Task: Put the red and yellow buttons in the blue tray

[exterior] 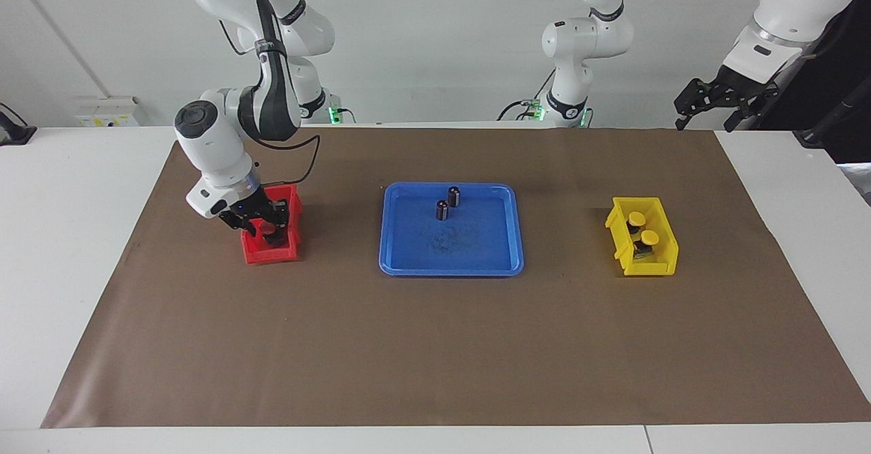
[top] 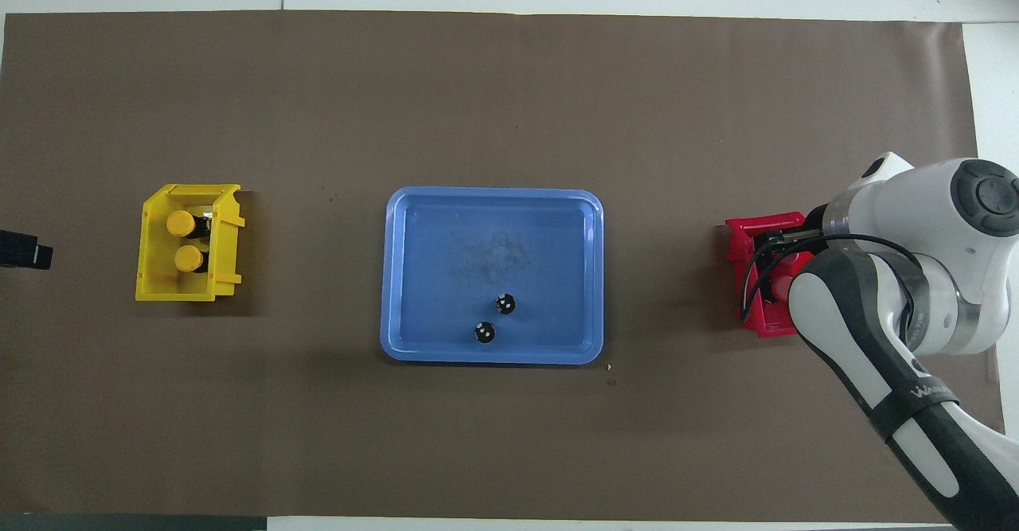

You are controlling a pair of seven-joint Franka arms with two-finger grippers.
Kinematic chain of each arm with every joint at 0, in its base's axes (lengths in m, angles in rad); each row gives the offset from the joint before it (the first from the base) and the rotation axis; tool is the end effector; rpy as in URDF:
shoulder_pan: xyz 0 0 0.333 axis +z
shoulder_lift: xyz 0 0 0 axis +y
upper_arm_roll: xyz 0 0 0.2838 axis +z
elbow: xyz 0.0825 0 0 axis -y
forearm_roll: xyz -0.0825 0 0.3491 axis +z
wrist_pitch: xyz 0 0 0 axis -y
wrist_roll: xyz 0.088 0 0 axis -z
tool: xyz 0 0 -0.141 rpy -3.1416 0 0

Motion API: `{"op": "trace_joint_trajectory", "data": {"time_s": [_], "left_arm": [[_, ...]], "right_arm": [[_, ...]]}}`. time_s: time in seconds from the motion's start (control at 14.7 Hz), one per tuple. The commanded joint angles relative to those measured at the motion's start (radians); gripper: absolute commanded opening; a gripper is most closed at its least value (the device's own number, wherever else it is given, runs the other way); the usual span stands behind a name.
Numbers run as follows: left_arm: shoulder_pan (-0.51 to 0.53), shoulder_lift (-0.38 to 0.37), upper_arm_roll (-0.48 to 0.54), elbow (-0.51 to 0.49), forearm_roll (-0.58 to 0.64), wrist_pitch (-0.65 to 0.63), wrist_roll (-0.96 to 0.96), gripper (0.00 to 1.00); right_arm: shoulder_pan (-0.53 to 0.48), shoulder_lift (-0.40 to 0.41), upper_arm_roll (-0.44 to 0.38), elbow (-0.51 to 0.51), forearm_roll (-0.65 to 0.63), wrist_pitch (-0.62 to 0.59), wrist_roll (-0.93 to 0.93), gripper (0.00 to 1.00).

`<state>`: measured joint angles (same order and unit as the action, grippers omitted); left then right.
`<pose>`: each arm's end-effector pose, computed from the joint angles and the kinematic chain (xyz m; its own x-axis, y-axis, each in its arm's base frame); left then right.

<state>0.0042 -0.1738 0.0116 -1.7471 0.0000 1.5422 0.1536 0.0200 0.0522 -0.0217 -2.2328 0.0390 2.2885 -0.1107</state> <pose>0.4650 0.0077 0.5647 0.9900 -0.1376 -0.0304 -0.1375 -0.9905 0.0067 0.5035 0.0010 0.3051 0.9965 0.0832 0.0063 0.0834 -0.9961 -0.0278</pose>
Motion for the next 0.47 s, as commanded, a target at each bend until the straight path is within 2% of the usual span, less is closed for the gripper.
{"op": "trace_joint_trajectory", "data": {"time_s": [0.0, 0.41], "left_arm": [[-0.004, -0.033, 0.004, -0.042, -0.009, 0.030, -0.016, 1.00], [-0.001, -0.032, 0.004, -0.043, -0.009, 0.041, -0.014, 1.00]], "right_arm": [[-0.009, -0.021, 0.005, -0.033, 0.018, 0.028, -0.038, 0.63], [-0.009, -0.023, 0.005, -0.044, 0.018, 0.029, -0.041, 0.61]]}}
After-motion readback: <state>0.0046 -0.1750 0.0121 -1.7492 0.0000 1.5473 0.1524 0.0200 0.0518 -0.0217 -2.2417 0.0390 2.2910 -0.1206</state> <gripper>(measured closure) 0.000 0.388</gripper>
